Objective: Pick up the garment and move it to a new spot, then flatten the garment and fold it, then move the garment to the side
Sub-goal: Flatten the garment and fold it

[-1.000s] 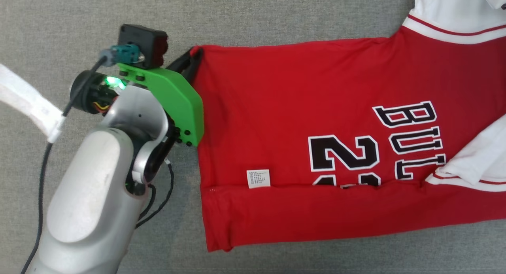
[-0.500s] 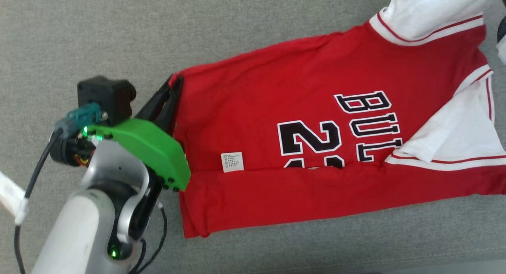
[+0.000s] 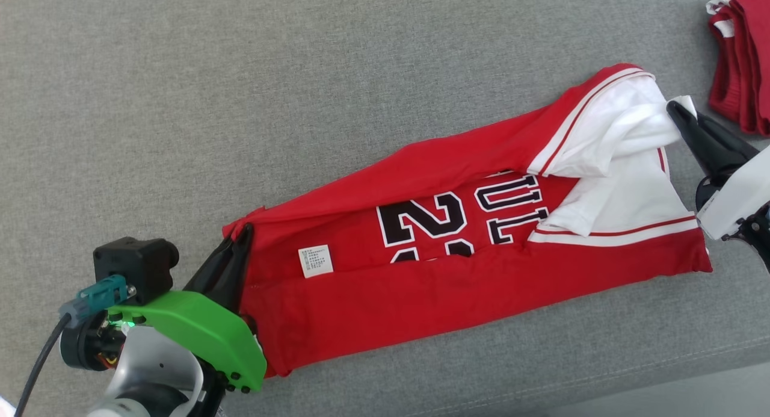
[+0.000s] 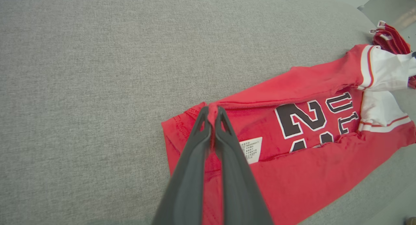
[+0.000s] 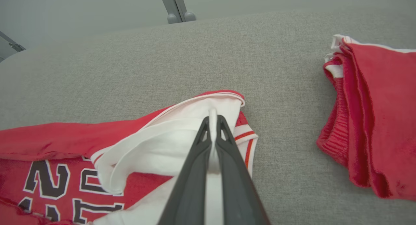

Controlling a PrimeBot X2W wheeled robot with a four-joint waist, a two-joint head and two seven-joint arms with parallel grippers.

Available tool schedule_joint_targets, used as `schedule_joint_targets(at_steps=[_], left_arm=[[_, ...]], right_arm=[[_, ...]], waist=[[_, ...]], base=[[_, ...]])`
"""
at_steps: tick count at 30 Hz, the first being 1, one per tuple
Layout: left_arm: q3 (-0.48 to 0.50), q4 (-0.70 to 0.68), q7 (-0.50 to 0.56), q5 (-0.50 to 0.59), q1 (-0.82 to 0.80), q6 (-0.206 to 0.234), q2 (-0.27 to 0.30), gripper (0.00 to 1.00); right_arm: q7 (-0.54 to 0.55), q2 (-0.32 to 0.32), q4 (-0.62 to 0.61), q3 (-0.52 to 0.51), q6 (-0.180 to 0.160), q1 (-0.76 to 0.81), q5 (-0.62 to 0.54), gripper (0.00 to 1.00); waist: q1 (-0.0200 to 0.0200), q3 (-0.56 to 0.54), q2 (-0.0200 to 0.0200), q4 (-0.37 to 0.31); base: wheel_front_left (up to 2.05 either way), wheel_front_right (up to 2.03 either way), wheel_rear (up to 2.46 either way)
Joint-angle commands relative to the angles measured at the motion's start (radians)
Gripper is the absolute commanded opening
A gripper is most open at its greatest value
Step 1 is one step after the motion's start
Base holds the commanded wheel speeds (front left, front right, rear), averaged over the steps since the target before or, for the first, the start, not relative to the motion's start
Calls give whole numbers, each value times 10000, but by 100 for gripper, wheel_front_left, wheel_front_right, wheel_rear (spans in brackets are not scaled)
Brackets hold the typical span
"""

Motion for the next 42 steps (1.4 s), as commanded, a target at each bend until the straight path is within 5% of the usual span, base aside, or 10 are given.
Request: schedule_joint_targets(at_steps=[1, 15, 16, 17, 18, 19, 20, 25, 30, 42], left_arm=[[51, -49, -13, -86, 182, 41, 81, 0], [-42, -146, 151, -201, 608, 70, 224, 0], [-69, -87, 152, -189, 650, 44, 250, 1], [-86, -18, 158, -122, 677, 43, 294, 18], [-114, 66, 147, -26, 711, 42, 338, 41], [-152, 126, 135, 2, 765, 49, 338, 58], [-227, 237, 188, 1, 870, 31, 359, 100], [14, 620, -120, 668, 1322, 505, 660, 100], [904, 752, -2674, 1852, 949, 1710, -8, 100], [581, 2986, -7378, 2236, 9, 1519, -1480, 100]], right_arm=[[49, 126, -70, -107, -6, 170, -69, 0], [883, 720, -945, -1045, -6, 1476, -91, 0], [968, 779, -936, -1035, -6, 1536, -126, 0], [1039, 813, -914, -1017, -6, 1572, -162, 0], [1108, 812, -922, -952, -6, 1623, -275, 43], [1218, 787, -880, -890, -6, 1691, -342, 100], [1392, 698, -797, -805, -6, 1790, -454, 100], [2258, 477, -695, -850, -5, 1903, -364, 100], [2689, 464, -908, -1653, -5, 1669, -326, 100], [3996, 1648, 1789, -1614, -5, 385, -1753, 100]], waist=[[1, -115, 0, -112], [1, -397, 0, -16], [1, -381, 0, -28], [1, -367, 0, -37], [1, -351, 0, -48], [1, -345, 0, -56], [1, -342, 0, -65], [1, -356, 0, -123], [1, -285, 0, 21], [1, -167, 0, 685]], base=[[0, 0, 0], [0, 0, 0], [0, 0, 0], [0, 0, 0], [0, 0, 0], [0, 0, 0], [0, 0, 0], [0, 0, 0], [0, 0, 0], [0, 0, 0]])
